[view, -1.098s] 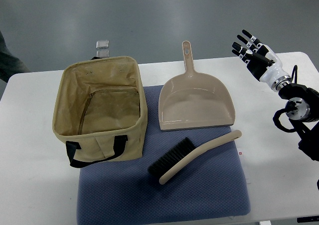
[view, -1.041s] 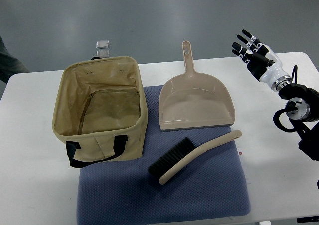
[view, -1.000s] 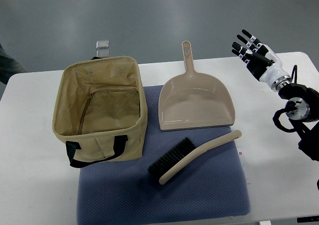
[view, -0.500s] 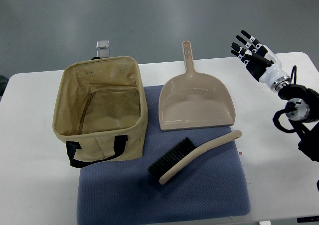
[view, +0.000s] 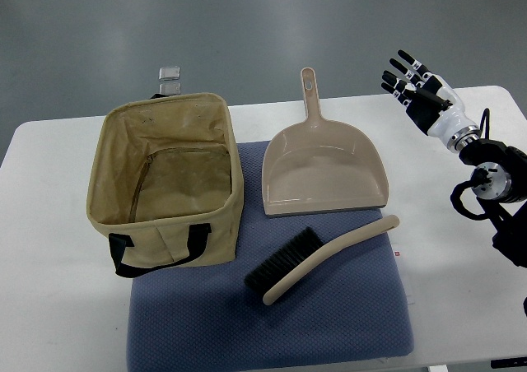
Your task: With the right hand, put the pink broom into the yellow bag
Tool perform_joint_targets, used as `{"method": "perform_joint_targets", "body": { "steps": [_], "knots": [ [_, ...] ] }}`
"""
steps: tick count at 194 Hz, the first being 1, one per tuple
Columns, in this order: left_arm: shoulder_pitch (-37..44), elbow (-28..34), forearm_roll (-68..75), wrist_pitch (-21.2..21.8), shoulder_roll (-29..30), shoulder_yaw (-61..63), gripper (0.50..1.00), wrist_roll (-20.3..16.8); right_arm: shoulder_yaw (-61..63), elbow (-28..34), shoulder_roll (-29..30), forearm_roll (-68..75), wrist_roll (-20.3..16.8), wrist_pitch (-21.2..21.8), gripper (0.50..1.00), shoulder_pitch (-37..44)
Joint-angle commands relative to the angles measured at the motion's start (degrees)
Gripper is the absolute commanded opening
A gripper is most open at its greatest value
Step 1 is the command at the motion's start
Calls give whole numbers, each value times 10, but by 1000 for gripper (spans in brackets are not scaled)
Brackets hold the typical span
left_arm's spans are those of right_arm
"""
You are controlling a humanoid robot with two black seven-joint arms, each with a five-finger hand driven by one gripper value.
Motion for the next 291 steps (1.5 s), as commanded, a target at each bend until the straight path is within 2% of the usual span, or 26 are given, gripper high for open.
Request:
{"method": "perform_joint_targets", "body": {
  "steps": [1, 172, 240, 259, 291],
  "knots": [
    [0, 0, 0, 0, 0, 0, 1000, 0, 1, 0, -1, 0, 0, 0, 930, 1],
    [0, 0, 0, 0, 0, 0, 1000, 0, -12, 6, -7, -18, 0, 3, 930, 9],
    [0, 0, 0, 1, 0, -1, 1000, 0, -18, 9, -10, -94, 3, 32, 928, 17],
    [0, 0, 0, 1, 0, 0, 1000, 0, -47, 22, -29, -103, 23, 54, 928, 19],
    [0, 0, 0, 0, 0, -1, 1000, 0, -140, 90, -83, -103, 65, 56, 928, 39]
  ]
}}
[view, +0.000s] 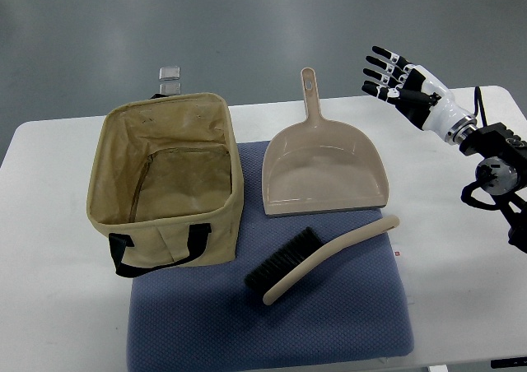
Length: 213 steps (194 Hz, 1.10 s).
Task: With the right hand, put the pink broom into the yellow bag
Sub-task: 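Move the right hand down over the dustpan toward the brush handle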
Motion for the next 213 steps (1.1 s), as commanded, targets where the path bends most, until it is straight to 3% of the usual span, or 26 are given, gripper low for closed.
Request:
{"method": "perform_joint_targets", "body": {
  "steps": [1, 55, 117, 188, 213],
  "knots": [
    [0, 0, 0, 0, 0, -1, 1000, 0, -58, 43, -34, 0, 28, 1, 928, 17],
    [0, 0, 0, 0, 0, 0, 1000, 0, -206, 158, -120, -34, 88, -3, 928, 56],
    [0, 0, 0, 1, 0, 0, 1000, 0, -238, 230, -178, -196, 132, -24, 928, 65],
    [0, 0, 0, 0, 0, 0, 1000, 0, -363, 333, -254, -410, 169, -166, 926, 75],
    [0, 0, 0, 0, 0, -1, 1000, 0, -401, 355, -270, -454, 170, -193, 926, 81]
  ]
}}
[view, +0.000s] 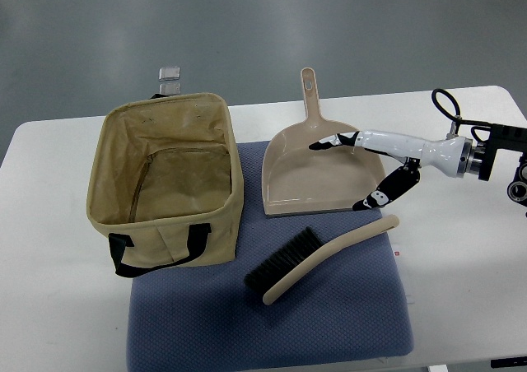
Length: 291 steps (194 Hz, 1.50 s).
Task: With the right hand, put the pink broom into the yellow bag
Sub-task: 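Move the right hand down over the dustpan toward the brush handle, then close the right hand around the beige brush handle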
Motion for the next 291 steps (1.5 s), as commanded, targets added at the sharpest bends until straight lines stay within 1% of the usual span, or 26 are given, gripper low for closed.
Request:
{"method": "perform_joint_targets", "body": {
  "steps": [1, 38, 61, 81, 91, 105, 125, 148, 155, 165, 186, 209, 233, 259, 276, 281, 291],
  "knots": [
    [0, 0, 0, 0, 0, 0, 1000, 0, -33, 22, -14, -38, 1, -24, 926, 4],
    [0, 0, 0, 0, 0, 0, 1000, 0, -41, 37, -16, -80, -6, -27, 926, 3],
    [0, 0, 0, 0, 0, 0, 1000, 0, -42, 37, -11, -111, -32, -28, 921, -2],
    [0, 0, 0, 0, 0, 0, 1000, 0, -66, 34, -7, -143, -65, -38, 919, -3],
    [0, 0, 0, 0, 0, 0, 1000, 0, -78, 33, -7, -152, -72, -45, 919, -3],
    [0, 0, 0, 0, 0, 0, 1000, 0, -91, 34, -7, -162, -73, -47, 913, -3],
    [0, 0, 0, 0, 0, 0, 1000, 0, -104, 33, -7, -179, -74, -49, 874, -4],
    [0, 0, 0, 0, 0, 0, 1000, 0, -106, 33, -6, -188, -77, -56, 852, -4],
    [0, 0, 0, 0, 0, 0, 1000, 0, -108, 33, -6, -191, -86, -57, 836, -4],
    [0, 0, 0, 0, 0, 0, 1000, 0, -109, 32, -6, -195, -99, -60, 827, -3],
    [0, 0, 0, 0, 0, 0, 1000, 0, -111, 32, 2, -200, -104, -62, 805, -4],
    [0, 0, 0, 0, 0, 0, 1000, 0, -113, 29, 6, -209, -106, -62, 803, -4],
    [0, 0, 0, 0, 0, 0, 1000, 0, -113, 28, 6, -212, -124, -63, 799, -4],
    [0, 0, 0, 0, 0, 0, 1000, 0, -113, 27, 7, -212, -126, -66, 793, -2],
    [0, 0, 0, 0, 0, 0, 1000, 0, -113, 26, 7, -217, -126, -66, 748, -2],
    [0, 0, 0, 0, 0, 0, 1000, 0, -113, 26, 7, -221, -130, -66, 727, -2],
    [0, 0, 0, 0, 0, 0, 1000, 0, -113, 25, 8, -224, -135, -66, 705, -2]
  ]
}}
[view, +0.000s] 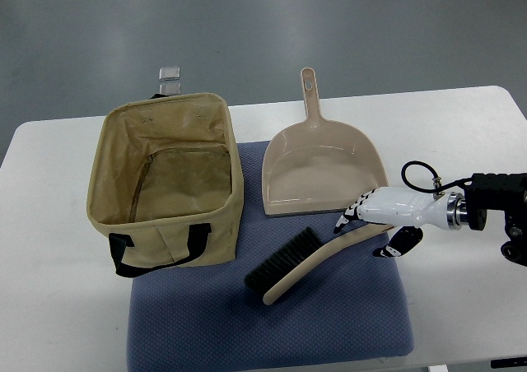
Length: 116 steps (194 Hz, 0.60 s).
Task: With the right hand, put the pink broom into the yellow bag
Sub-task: 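Close the right hand around the beige brush handle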
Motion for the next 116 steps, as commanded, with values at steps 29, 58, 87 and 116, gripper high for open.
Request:
{"method": "perform_joint_targets", "body": {
  "steps": [29, 58, 87, 116],
  "knots": [
    [0, 0, 0, 0, 0, 0, 1000, 0, -1, -5, 4, -12, -16, 0, 639, 0],
    [0, 0, 0, 0, 0, 0, 1000, 0, -1, -7, 5, -19, -20, 0, 592, 0],
    [0, 0, 0, 0, 0, 0, 1000, 0, -1, -7, 7, -26, -28, -3, 509, -1],
    [0, 0, 0, 0, 0, 0, 1000, 0, -1, -13, 7, -26, -28, -21, 500, 4]
  ]
}}
